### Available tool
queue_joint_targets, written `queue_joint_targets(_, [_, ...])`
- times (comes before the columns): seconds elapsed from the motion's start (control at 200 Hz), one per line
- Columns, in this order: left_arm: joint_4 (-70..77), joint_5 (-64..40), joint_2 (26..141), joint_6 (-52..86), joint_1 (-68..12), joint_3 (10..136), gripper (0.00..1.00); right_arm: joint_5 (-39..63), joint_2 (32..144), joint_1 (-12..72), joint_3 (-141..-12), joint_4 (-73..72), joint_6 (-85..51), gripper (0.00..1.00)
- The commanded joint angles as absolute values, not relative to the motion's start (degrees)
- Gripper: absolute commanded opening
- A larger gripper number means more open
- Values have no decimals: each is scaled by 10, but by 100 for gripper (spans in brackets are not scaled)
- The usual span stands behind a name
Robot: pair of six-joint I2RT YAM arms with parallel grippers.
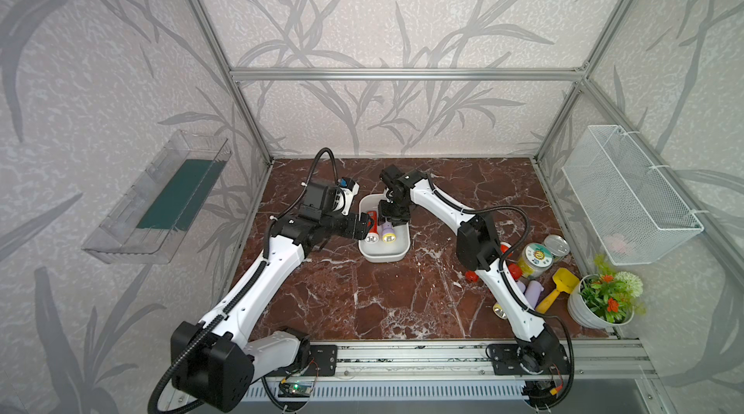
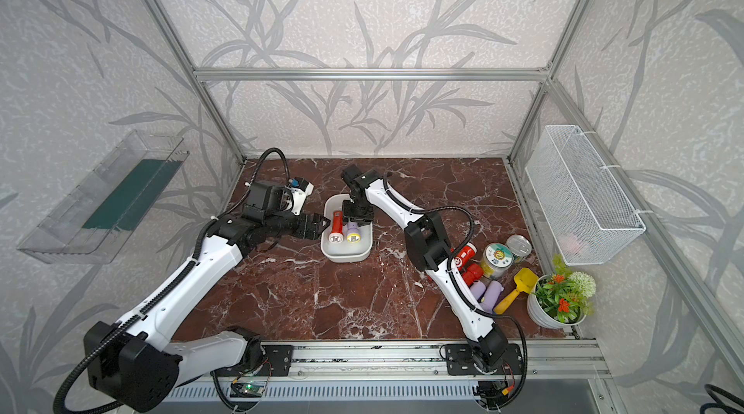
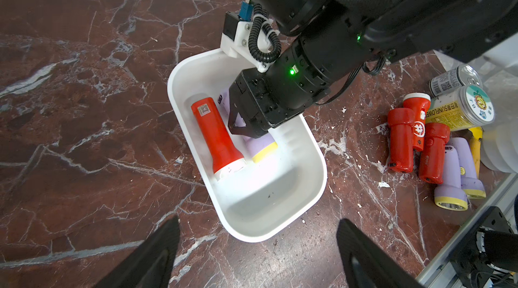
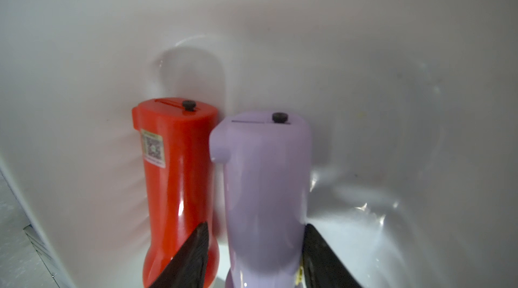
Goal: Put the flashlights into the storage boxes
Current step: Place the flashlight at the storage box, then pick up the flashlight from the center of the board.
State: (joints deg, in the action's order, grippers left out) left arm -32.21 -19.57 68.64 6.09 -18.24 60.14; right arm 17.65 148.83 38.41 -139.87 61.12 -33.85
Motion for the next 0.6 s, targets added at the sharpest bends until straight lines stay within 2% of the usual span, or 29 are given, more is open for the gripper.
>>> queue_joint_targets(0.0, [-328, -198, 678, 63, -179, 608, 90, 175, 1451, 387, -1415, 636, -316, 54])
queue_joint_targets(0.36, [-297, -214, 706, 60, -179, 623, 90, 120, 1332, 364, -1383, 671, -282, 55])
queue_joint_targets(0.46, [-272, -252, 718, 74, -181, 621, 90, 94, 1281, 351, -1319, 659, -280, 55])
queue_joint_targets(0.595, [-252, -266, 735, 88, -194, 627, 90, 72, 1190, 318, -1162, 605, -303, 55])
